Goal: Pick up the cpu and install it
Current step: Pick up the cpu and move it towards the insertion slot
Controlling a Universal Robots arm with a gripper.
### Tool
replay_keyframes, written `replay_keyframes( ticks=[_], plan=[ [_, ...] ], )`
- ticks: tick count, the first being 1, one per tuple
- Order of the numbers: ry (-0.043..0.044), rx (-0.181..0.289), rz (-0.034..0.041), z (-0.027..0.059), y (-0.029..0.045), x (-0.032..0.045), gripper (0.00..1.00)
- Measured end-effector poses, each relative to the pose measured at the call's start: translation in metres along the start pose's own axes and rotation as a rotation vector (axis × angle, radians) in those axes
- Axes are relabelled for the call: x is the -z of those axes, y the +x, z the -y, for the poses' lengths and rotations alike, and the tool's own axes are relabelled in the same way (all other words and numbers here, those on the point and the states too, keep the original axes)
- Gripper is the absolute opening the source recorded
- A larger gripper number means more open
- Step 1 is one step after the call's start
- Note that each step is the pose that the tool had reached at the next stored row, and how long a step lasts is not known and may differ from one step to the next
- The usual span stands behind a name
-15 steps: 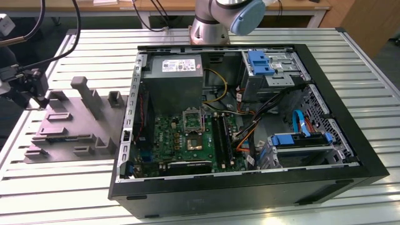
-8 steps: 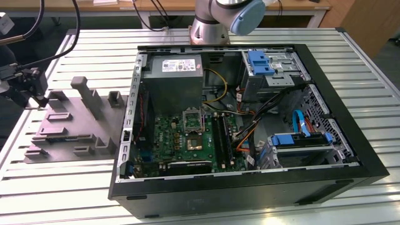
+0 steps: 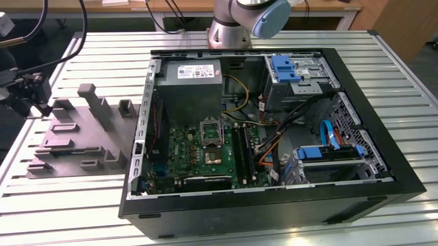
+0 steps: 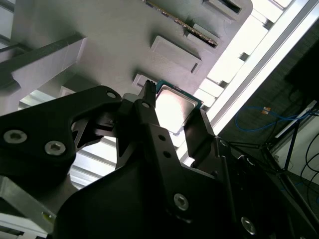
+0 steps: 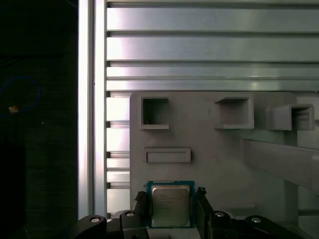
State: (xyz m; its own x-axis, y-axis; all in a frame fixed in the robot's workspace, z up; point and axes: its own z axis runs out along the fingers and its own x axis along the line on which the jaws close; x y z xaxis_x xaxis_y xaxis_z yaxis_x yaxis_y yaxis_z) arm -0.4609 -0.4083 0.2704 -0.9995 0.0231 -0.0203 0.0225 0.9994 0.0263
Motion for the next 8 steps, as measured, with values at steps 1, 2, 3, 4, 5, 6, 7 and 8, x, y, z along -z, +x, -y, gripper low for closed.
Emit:
replay_keyframes(
  ticks=[1, 2, 3, 4, 5, 6, 7, 8],
  plan=[
    [0.0000, 0.000, 0.0001, 0.0000, 0.0000, 0.0002, 0.47],
    [0.0000, 0.000, 0.0001, 0.0000, 0.0000, 0.0004, 0.47],
    [-0.0001, 0.000, 0.0001, 0.0000, 0.0000, 0.0006, 0.47],
    [0.0000, 0.000, 0.0001, 0.0000, 0.0000, 0.0009, 0.47],
    [0.0000, 0.000, 0.0001, -0.0001, 0.0000, 0.0012, 0.47],
    [0.0000, 0.000, 0.0001, -0.0001, 0.0000, 0.0013, 0.47],
    [-0.0001, 0.000, 0.0002, -0.0001, 0.0000, 0.0014, 0.47],
    [0.0000, 0.000, 0.0001, -0.0001, 0.0000, 0.0017, 0.47]
  ],
)
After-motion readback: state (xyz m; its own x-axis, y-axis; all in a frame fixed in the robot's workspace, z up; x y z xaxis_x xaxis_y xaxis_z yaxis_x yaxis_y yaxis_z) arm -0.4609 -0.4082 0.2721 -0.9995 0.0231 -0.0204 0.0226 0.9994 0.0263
